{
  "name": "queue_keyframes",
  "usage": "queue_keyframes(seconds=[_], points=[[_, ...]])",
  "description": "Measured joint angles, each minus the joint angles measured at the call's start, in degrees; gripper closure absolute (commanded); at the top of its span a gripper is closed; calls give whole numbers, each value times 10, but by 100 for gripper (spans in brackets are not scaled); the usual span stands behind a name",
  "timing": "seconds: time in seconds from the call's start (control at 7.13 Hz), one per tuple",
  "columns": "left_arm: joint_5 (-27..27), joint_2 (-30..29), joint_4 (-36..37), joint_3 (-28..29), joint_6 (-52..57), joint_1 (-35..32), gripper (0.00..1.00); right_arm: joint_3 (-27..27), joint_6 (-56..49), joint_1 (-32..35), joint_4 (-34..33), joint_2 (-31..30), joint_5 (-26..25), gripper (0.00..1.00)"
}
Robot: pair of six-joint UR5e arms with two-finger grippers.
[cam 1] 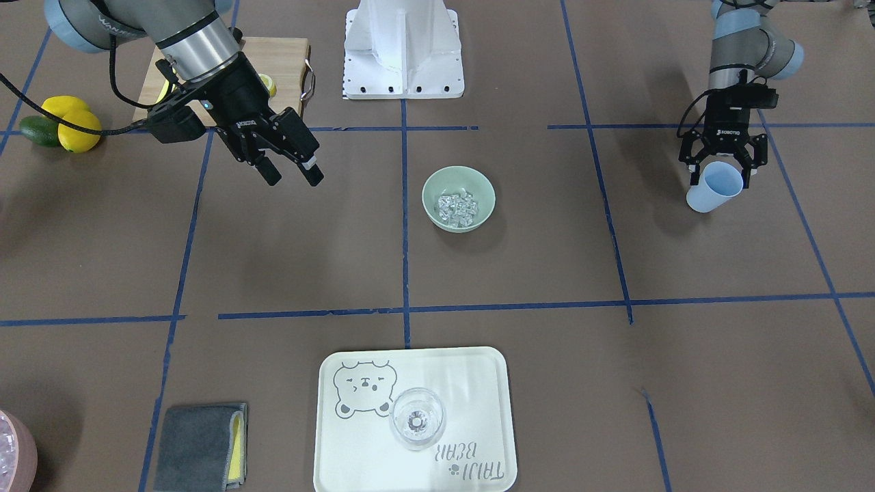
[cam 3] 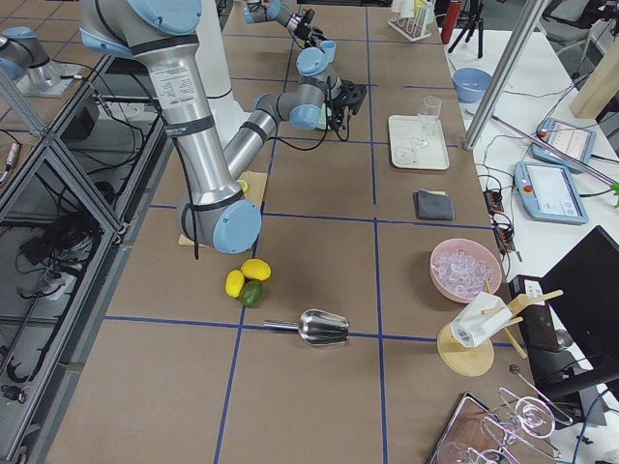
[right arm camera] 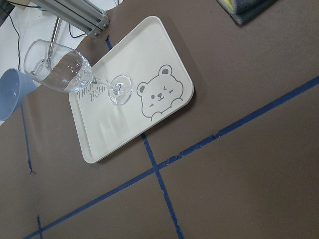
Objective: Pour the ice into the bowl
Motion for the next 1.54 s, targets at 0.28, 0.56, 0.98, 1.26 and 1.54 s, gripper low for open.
queue_keyframes(seconds=[0.28,0.56,0.98,1.26,1.54], points=[[-80,54,-1,-35,45,-2,0,1,0,1,0,0,0,0],[-172,98,-2,-57,124,-23,0,1,-1,2,0,0,1,0],[-363,89,0,-64,260,-195,0,0,-1,24,-1,0,20,0],[-459,38,19,-58,322,-302,0,-2,-3,32,-1,0,28,0],[-560,-20,87,-58,386,-420,0,-3,-5,37,-1,0,30,0]])
